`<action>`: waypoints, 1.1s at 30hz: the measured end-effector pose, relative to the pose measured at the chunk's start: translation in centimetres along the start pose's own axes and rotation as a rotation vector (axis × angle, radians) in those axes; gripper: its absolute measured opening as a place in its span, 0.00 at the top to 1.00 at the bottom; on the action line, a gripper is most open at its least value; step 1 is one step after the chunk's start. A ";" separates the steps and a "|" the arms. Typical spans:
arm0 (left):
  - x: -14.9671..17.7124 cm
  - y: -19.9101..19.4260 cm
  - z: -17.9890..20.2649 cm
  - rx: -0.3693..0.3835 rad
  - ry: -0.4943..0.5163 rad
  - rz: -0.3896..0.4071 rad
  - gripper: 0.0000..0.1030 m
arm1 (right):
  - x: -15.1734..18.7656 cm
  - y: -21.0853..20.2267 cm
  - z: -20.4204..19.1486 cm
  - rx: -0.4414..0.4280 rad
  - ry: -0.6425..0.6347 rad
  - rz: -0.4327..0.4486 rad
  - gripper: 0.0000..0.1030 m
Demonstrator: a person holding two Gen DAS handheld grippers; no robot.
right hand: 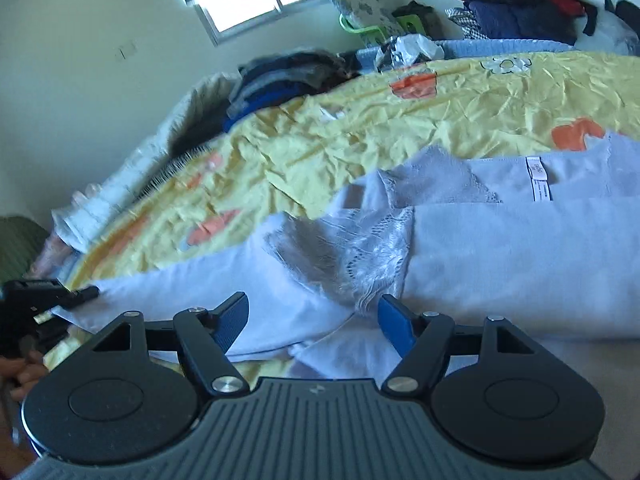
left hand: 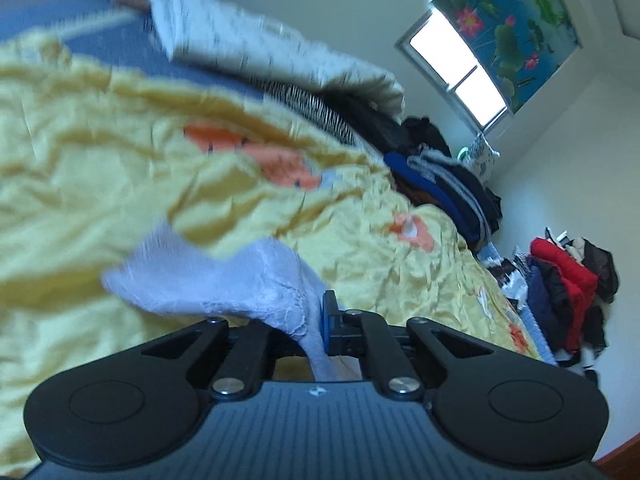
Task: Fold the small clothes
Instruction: 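Lift the held sleeve and carry it across the top's body with the left gripper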
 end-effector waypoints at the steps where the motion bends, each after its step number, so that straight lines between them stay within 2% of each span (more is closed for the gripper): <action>1: 0.0 -0.6 0.4 -0.014 0.024 0.030 0.95 | 0.1 -0.4 -0.1 -0.005 -0.004 0.011 0.27; 4: 0.2 -2.0 2.0 -0.061 0.113 0.103 0.95 | 0.2 -2.0 -0.5 0.027 -0.036 0.053 0.23; 7: 0.6 -2.8 3.7 -0.073 0.173 0.128 0.95 | 0.3 -2.9 0.0 0.068 -0.055 0.055 0.18; 10: 1.2 -3.8 6.0 -0.034 0.246 0.138 0.95 | 0.3 -3.6 1.0 0.113 -0.068 0.057 0.16; 15: 3.4 -6.3 10.8 0.074 0.391 0.186 0.95 | 0.8 -5.2 2.0 0.264 -0.127 0.075 0.17; 19: 6.1 -7.0 14.2 0.155 0.475 0.155 0.95 | 0.9 -6.7 3.2 0.287 -0.101 0.103 0.17; 23: 9.4 -7.1 16.5 0.195 0.545 0.118 0.95 | 1.1 -7.7 4.3 0.331 -0.092 0.108 0.13; 26: 11.6 -7.0 17.8 0.198 0.602 0.098 0.95 | 1.4 -8.3 5.1 0.338 -0.067 0.108 0.12; 33: 14.4 -6.2 19.0 0.163 0.691 0.051 0.95 | 2.3 -9.0 6.2 0.338 -0.030 0.101 0.09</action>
Point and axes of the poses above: each gripper's, at about its wrist camera, not at the fingertips, and y roughly the way its jaws point, z to its right, x to its underside, the point moved 2 cm from there along y, roughly the way its jaws point, and after that the axes turned 9 degrees about -x, right-handed, at the moved point
